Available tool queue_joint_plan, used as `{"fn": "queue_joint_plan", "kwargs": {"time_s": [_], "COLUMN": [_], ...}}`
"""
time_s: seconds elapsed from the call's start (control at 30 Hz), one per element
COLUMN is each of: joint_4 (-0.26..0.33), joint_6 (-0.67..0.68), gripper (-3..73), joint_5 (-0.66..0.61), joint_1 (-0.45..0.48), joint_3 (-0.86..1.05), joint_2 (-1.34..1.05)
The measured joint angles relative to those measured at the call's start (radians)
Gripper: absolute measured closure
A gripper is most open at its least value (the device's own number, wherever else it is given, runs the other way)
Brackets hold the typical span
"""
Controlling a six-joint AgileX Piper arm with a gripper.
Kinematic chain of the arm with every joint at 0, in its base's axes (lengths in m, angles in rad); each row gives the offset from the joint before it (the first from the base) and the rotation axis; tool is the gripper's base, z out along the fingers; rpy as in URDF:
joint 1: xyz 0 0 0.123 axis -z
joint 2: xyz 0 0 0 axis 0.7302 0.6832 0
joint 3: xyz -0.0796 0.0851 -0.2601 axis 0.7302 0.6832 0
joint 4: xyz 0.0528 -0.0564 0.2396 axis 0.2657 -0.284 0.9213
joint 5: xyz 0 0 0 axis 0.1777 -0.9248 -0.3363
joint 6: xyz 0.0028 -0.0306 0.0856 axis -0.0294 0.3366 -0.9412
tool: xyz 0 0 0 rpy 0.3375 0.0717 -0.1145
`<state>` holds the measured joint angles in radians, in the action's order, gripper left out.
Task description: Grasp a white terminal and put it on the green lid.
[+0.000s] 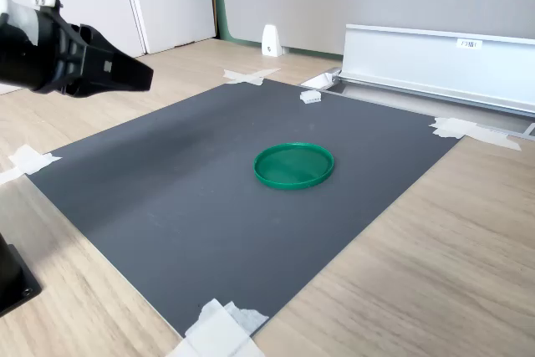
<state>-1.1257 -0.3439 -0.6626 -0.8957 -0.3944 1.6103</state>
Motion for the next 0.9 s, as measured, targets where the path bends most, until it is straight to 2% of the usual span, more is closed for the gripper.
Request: {"fn": "queue_joint_plan", "kwargs": {"time_s": [0.1, 0.27, 0.6, 0.9], "joint_4": [-0.004, -0.007, -0.007, -0.006], "joint_6": [0.019, 0.024, 0.033, 0.182], "gripper": [70.2, 70.2, 70.2, 70.2], "joint_5": [-0.113, -0.231, -0.289, -0.378], "joint_1": [0.0, 0.0, 0.0, 0.0], "joint_3": [-0.091, -0.236, -0.504, -0.796], "joint_2": [0.104, 0.274, 0.619, 1.002]}}
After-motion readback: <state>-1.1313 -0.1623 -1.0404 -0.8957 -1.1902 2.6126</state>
